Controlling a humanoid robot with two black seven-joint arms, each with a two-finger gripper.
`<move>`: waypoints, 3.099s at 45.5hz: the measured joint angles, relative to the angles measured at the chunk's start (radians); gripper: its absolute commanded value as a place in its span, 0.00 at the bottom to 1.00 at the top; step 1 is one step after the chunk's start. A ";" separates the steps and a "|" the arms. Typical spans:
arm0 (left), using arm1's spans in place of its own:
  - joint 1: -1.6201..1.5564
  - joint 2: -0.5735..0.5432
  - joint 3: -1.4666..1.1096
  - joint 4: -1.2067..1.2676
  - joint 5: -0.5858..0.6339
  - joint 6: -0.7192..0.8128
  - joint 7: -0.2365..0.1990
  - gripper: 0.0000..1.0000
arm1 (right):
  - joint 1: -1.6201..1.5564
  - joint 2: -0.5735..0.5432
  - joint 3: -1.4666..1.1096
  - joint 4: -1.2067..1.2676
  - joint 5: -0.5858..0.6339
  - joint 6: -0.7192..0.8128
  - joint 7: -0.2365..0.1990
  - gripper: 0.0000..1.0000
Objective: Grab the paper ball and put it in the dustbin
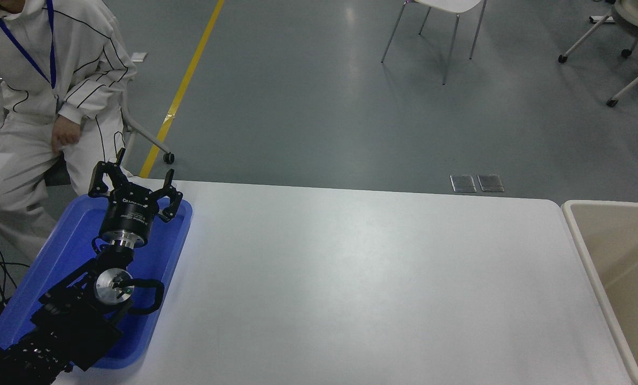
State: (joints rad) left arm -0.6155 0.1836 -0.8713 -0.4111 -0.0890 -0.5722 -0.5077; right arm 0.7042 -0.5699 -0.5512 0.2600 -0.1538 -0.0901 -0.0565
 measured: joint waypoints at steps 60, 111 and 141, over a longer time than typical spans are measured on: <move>-0.001 0.000 0.000 0.000 0.000 0.000 0.001 1.00 | 0.005 0.015 0.018 -0.028 -0.006 -0.064 0.000 0.99; 0.000 0.000 0.000 0.000 0.000 0.000 0.000 1.00 | -0.086 -0.312 1.052 0.381 0.008 -0.051 0.001 1.00; 0.000 0.000 0.000 0.001 0.000 0.000 0.000 1.00 | -0.229 -0.063 1.553 0.509 0.015 0.124 0.181 1.00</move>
State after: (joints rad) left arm -0.6151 0.1840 -0.8713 -0.4105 -0.0890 -0.5722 -0.5077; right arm 0.4750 -0.6333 1.0014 0.7690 -0.1388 0.0342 0.1245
